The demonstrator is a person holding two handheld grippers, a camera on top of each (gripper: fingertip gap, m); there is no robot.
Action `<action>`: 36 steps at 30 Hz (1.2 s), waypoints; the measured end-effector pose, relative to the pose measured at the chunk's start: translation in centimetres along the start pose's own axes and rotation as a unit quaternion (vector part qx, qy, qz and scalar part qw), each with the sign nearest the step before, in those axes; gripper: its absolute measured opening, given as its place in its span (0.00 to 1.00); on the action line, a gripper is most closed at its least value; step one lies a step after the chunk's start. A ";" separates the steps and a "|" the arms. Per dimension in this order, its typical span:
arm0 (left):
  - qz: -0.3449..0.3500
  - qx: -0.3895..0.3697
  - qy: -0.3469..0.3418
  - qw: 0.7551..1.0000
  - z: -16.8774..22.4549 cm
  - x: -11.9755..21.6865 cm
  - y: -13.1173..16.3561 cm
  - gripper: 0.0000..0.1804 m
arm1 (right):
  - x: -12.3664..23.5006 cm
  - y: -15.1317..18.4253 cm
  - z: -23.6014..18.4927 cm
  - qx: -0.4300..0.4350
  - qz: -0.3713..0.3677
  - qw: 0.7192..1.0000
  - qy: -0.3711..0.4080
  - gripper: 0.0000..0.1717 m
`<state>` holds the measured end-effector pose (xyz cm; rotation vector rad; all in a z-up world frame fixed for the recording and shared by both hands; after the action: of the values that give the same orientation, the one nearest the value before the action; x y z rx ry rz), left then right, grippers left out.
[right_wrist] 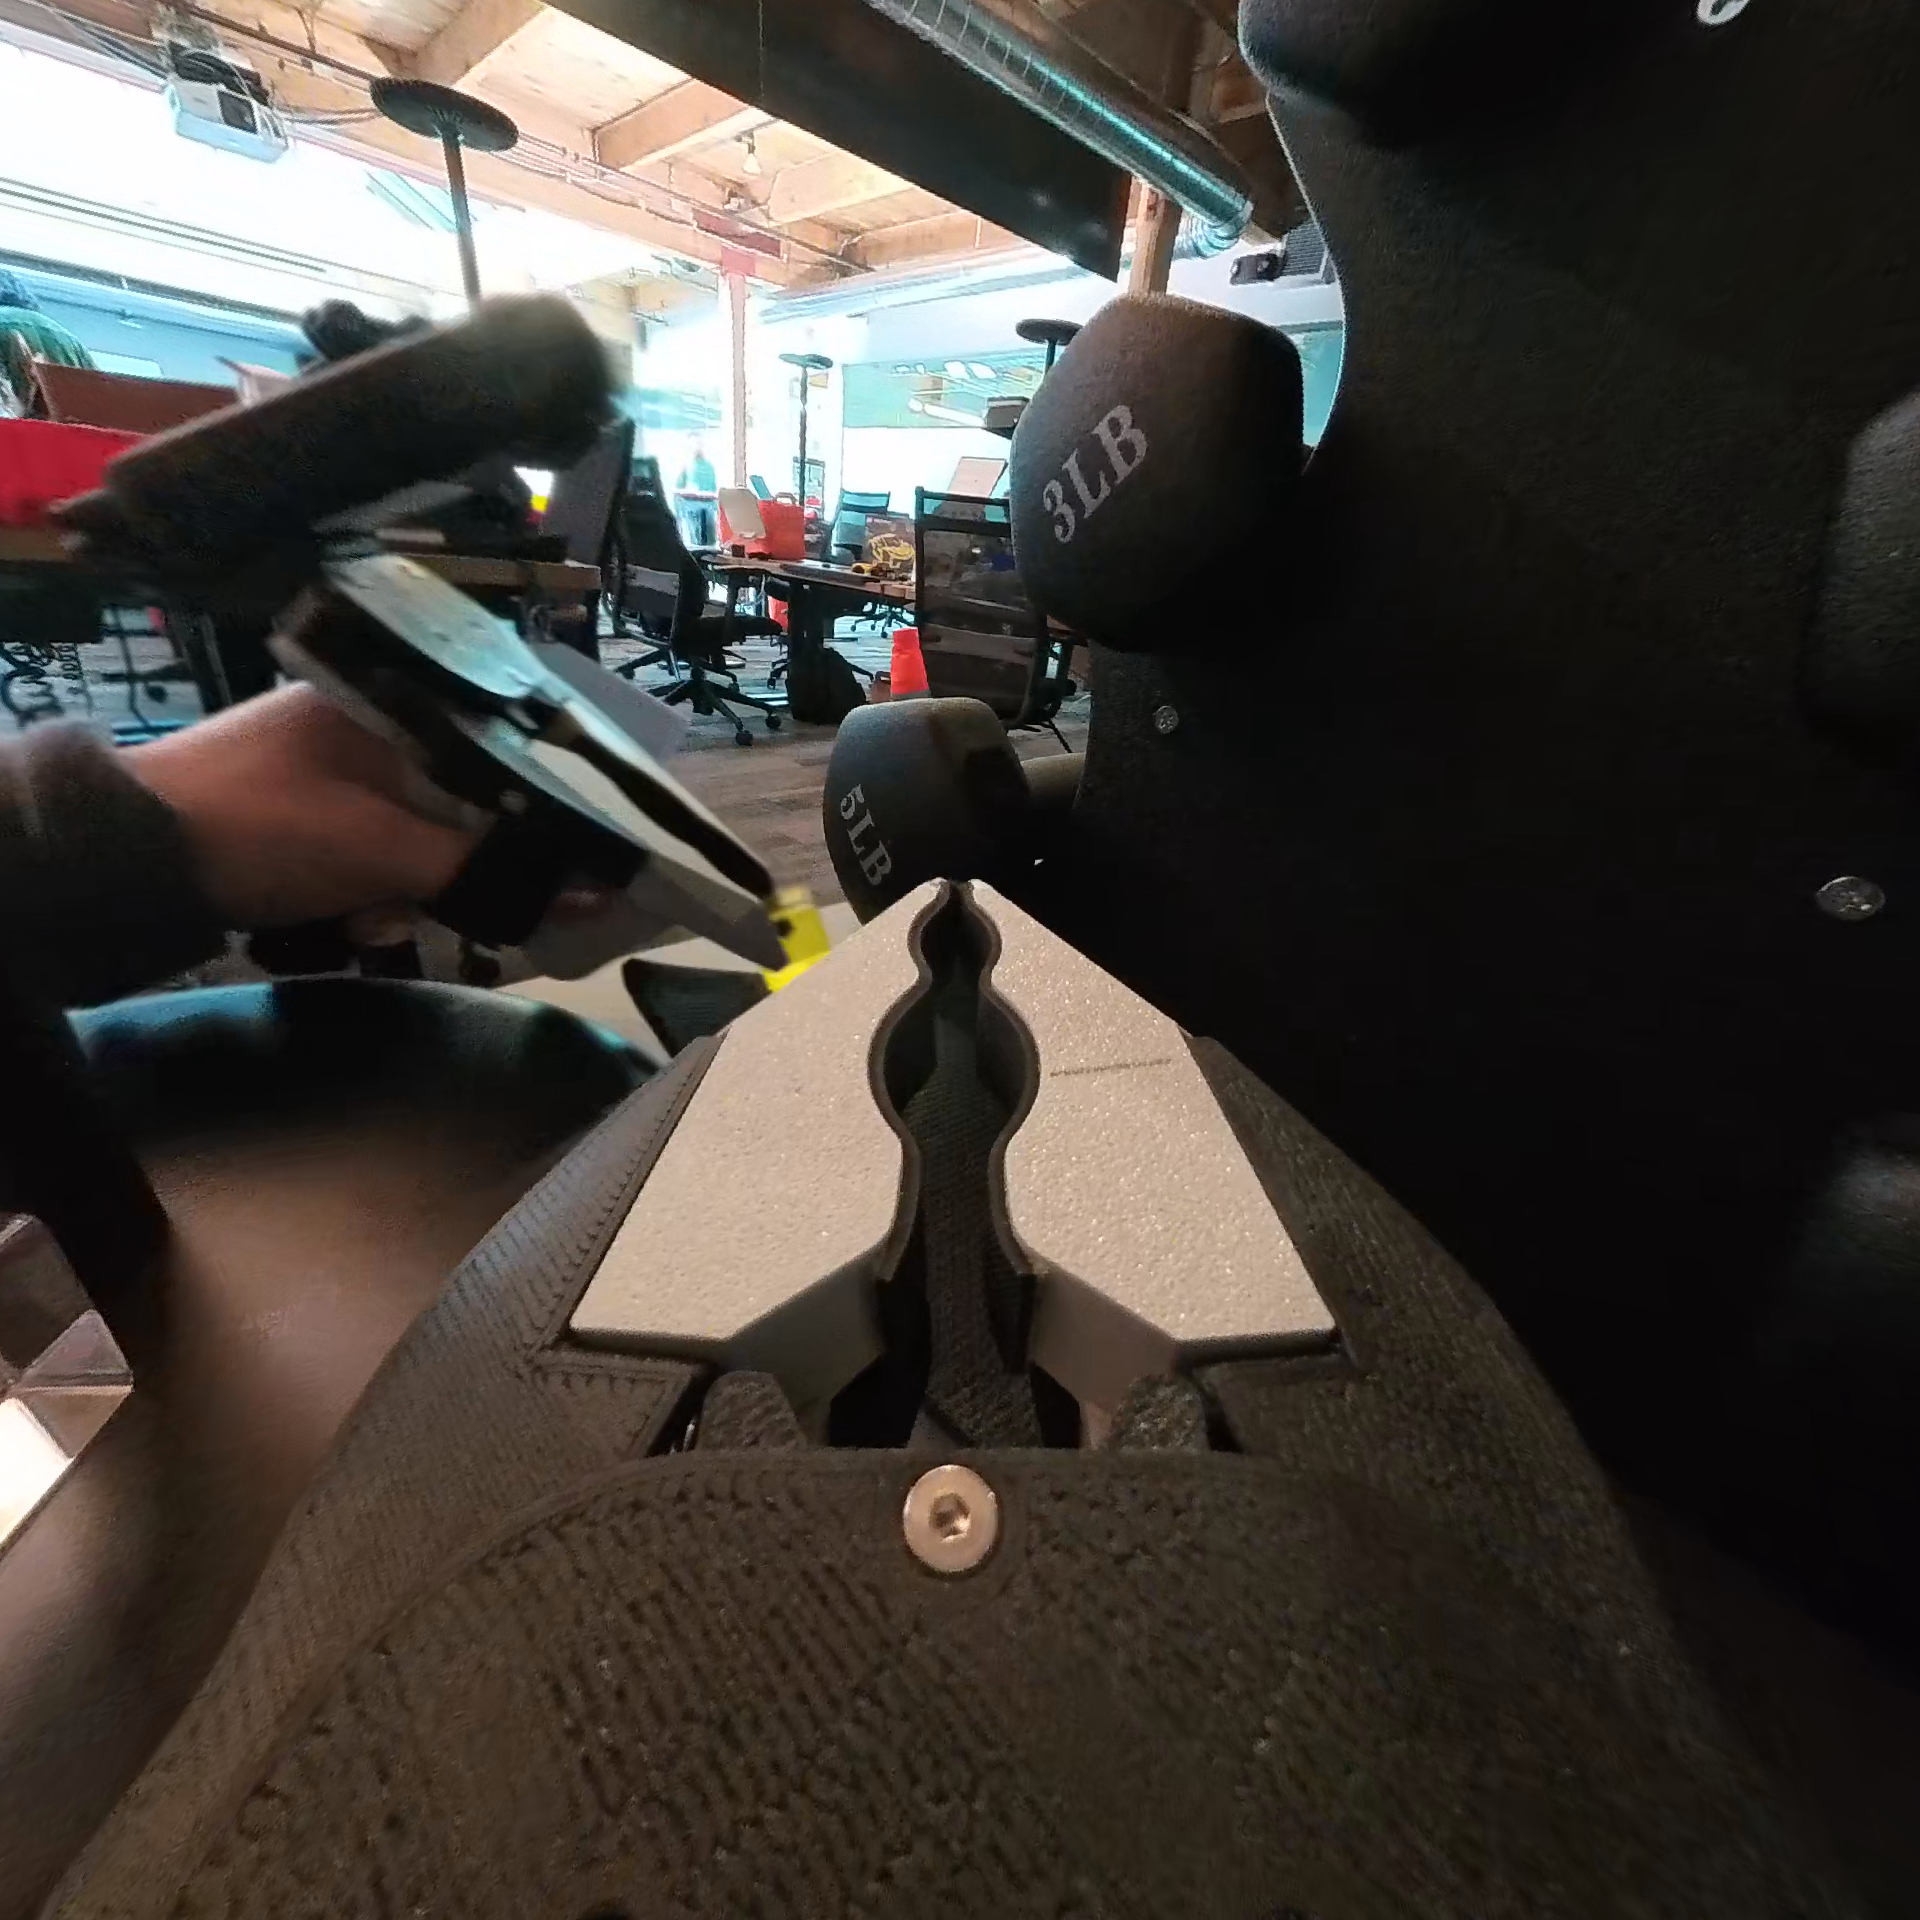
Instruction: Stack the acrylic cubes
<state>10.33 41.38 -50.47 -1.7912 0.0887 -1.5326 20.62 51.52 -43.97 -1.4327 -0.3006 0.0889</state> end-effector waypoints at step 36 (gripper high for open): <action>0.320 0.007 -0.328 0.889 22.7 26.8 12.3 0.14 | 16.7 -9.6 -20.4 -0.175 -0.151 0.801 -0.552 0.31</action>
<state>42.48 30.31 -35.37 -1.9117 0.2988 -0.4297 40.77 34.63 -34.23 -1.5365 -1.5758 0.6481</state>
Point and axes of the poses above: each gripper's, where its closed fingertips meet, x back along the fingers, y out of its underside, z = x × y across the jaws, the point moved 2 cm from there along x, back along the fingers, and after that the axes turned 15 degrees about -z, right-handed, at the moved point
